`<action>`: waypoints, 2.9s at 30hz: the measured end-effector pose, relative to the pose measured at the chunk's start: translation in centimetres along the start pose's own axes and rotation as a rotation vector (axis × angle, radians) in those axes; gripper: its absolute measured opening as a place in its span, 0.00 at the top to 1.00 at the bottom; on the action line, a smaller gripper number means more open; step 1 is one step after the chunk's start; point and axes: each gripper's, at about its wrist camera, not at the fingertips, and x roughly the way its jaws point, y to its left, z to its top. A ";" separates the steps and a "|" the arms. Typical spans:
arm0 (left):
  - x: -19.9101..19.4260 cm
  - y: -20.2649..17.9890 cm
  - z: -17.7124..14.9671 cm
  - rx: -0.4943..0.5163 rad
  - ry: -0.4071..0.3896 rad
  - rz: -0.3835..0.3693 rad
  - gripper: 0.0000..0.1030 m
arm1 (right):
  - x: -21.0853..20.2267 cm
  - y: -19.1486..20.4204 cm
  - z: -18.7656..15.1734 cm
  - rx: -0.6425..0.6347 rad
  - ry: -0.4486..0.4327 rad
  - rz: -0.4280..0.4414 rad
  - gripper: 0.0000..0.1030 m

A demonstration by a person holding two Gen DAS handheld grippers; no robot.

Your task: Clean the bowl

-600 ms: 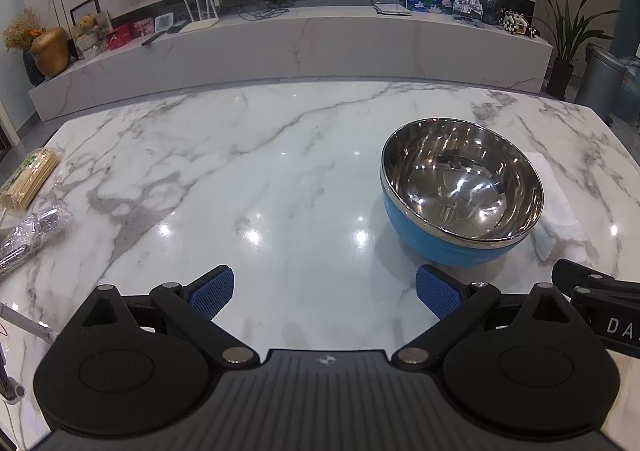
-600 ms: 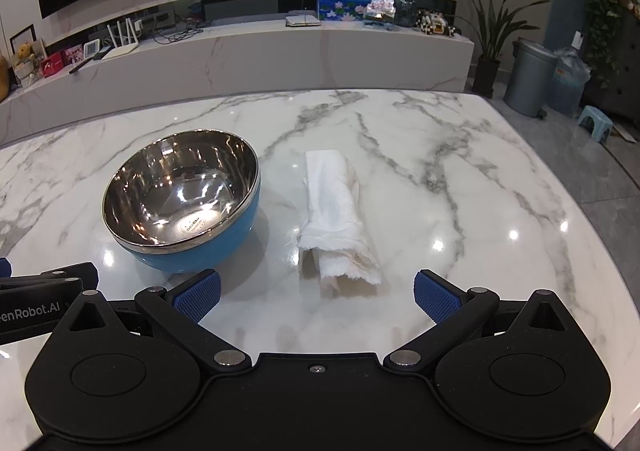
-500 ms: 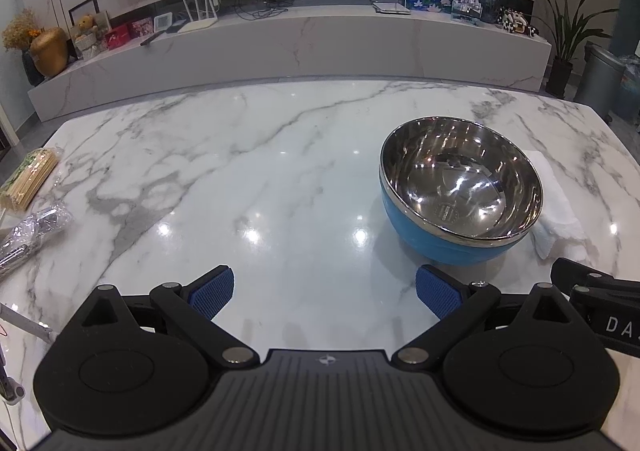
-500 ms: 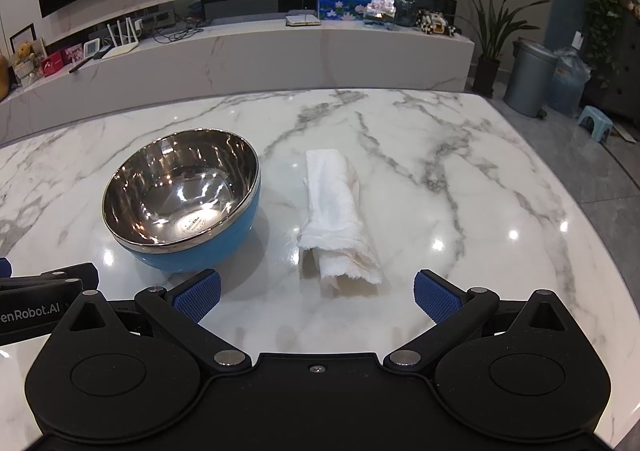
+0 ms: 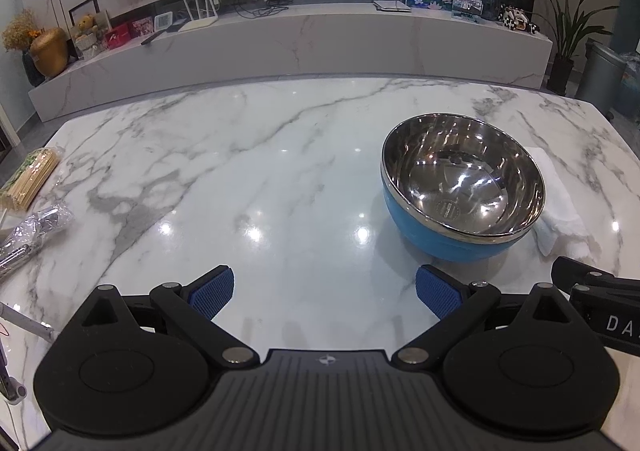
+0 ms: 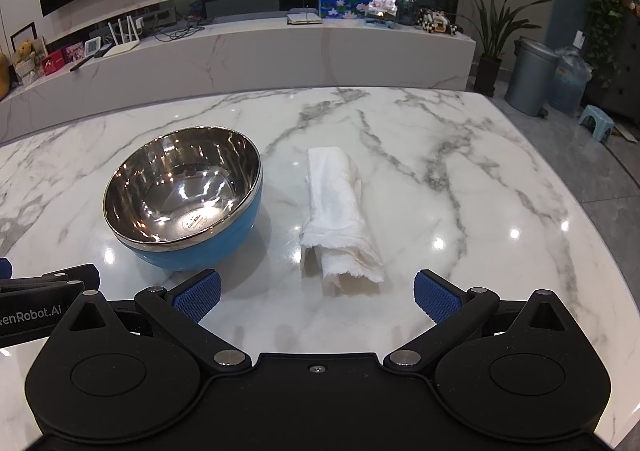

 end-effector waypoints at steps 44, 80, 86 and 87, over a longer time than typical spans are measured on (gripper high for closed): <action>0.0 0.2 -0.2 0.001 0.044 -0.026 0.10 | 0.4 -0.3 0.0 0.000 0.022 0.011 0.00; -0.3 0.8 0.5 -0.010 0.046 -0.065 0.10 | 1.9 -0.6 -0.5 -0.007 0.078 0.040 0.07; -0.8 0.2 1.3 0.014 0.036 -0.095 0.14 | 2.4 -1.4 0.1 0.016 0.084 0.032 0.12; -1.0 0.2 1.4 0.013 0.035 -0.108 0.14 | 2.5 -1.5 0.2 0.022 0.087 0.034 0.12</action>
